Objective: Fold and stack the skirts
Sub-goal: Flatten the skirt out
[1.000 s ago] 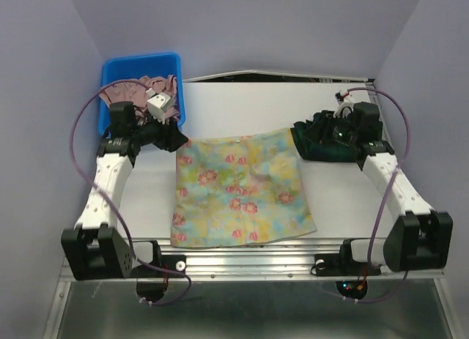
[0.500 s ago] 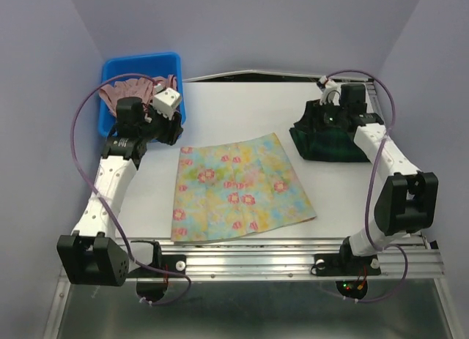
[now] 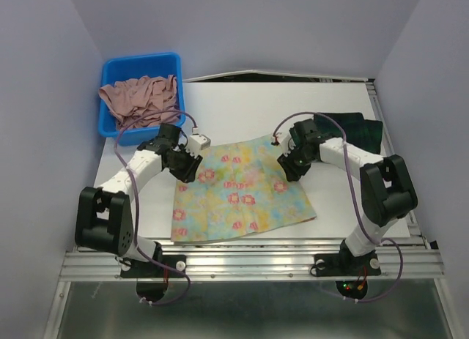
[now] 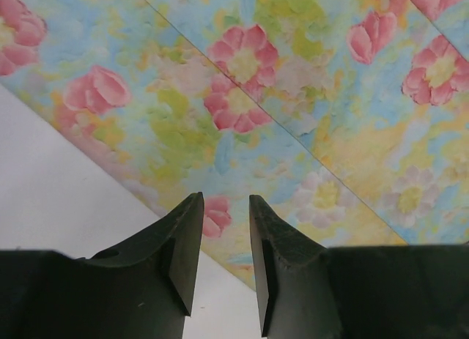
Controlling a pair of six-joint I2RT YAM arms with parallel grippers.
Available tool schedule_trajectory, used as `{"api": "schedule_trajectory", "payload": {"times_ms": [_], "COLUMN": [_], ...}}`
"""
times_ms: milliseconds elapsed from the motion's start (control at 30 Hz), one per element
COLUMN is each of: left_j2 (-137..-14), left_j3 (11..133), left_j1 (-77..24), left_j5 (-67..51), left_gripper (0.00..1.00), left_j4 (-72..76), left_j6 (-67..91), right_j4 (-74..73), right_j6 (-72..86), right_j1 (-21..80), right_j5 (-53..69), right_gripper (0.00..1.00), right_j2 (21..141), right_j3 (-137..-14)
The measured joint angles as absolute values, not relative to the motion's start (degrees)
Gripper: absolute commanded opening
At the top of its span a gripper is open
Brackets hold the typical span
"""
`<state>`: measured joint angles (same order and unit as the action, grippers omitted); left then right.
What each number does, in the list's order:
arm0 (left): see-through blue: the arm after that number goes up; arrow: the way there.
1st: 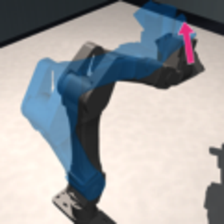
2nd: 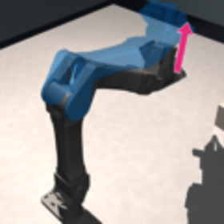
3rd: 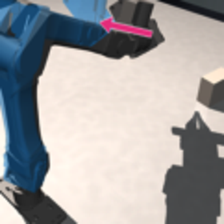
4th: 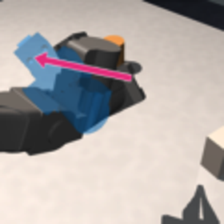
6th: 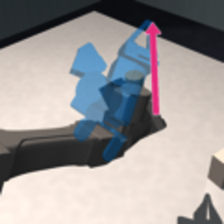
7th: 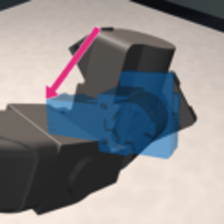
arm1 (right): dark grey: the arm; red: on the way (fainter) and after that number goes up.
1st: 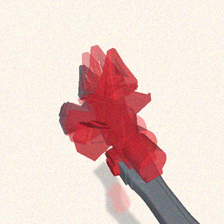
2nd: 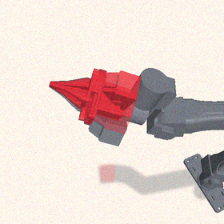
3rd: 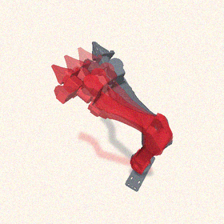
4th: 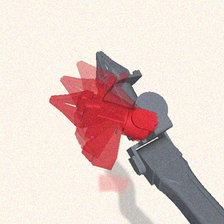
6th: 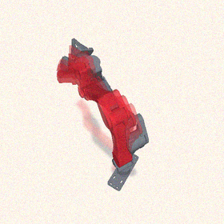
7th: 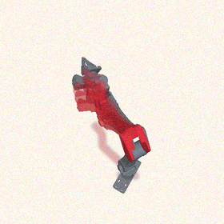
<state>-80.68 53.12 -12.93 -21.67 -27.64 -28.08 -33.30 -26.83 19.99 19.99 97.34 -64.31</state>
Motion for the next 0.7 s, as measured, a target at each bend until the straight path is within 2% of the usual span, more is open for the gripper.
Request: {"api": "schedule_trajectory", "payload": {"times_ms": [267,533,700], "left_j2": [-98.87,-117.45,-127.98], "left_j3": [60.36,85.95,103.18], "left_j1": [-14.68,-15.42,-17.34], "left_j5": [-20.58,-17.43,-16.12], "left_gripper": [0.38,0.37,0.48], "left_j4": [-29.95,-35.05,-37.12], "left_j6": [-26.15,-23.7,-24.14], "right_j4": [-34.63,-40.66,-45.65], "right_j6": [-31.05,-29.91,-28.29], "right_j1": [24.21,37.12,43.66], "right_j5": [13.1,15.7,25.69], "right_gripper": [0.35,0.34,0.38], "right_j2": [96.64,93.71,93.71], "right_j3": [-58.06,-55.37,-56.03]}}
